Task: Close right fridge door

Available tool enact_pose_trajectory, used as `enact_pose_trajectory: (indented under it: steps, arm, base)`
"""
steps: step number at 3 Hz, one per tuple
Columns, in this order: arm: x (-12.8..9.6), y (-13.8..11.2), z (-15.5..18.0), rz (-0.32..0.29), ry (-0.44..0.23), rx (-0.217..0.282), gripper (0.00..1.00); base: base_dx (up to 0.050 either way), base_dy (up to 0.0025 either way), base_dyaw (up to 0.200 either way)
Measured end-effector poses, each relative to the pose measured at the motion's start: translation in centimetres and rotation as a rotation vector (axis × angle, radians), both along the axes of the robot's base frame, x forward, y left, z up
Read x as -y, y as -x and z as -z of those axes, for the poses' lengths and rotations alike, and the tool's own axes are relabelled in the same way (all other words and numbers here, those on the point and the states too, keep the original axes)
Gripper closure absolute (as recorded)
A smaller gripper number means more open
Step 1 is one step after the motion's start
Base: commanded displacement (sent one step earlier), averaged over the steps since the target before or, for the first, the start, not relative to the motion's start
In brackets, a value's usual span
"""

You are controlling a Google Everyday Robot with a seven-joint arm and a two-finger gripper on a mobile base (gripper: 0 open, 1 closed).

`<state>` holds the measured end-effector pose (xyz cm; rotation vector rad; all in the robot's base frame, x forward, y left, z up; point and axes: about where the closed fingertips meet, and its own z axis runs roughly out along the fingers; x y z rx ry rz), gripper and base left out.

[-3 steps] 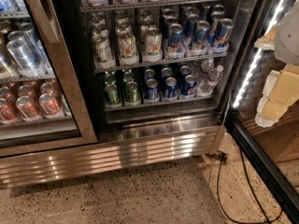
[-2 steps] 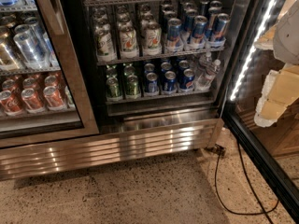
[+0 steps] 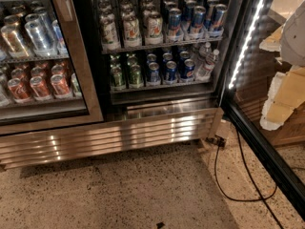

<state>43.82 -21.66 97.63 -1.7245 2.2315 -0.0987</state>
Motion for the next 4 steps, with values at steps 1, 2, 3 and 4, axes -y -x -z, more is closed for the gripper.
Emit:
enact_pose_trajectory:
  steps: [1,2,3,4]
  arm:
    - [0.0,0.0,0.0,0.0,0.0,0.0,0.0]
    - [0.0,0.0,0.0,0.0,0.0,0.0,0.0]
    - [0.0,0.0,0.0,0.0,0.0,0.0,0.0]
    - [0.0,0.0,0.0,0.0,0.0,0.0,0.0]
  base:
    - [-0.048,-0.0001,0.001]
    - [-0.049,0.00001,0.0]
    - [-0.048,-0.00008,0.0]
    - [0.0,-0.00005,-0.196]
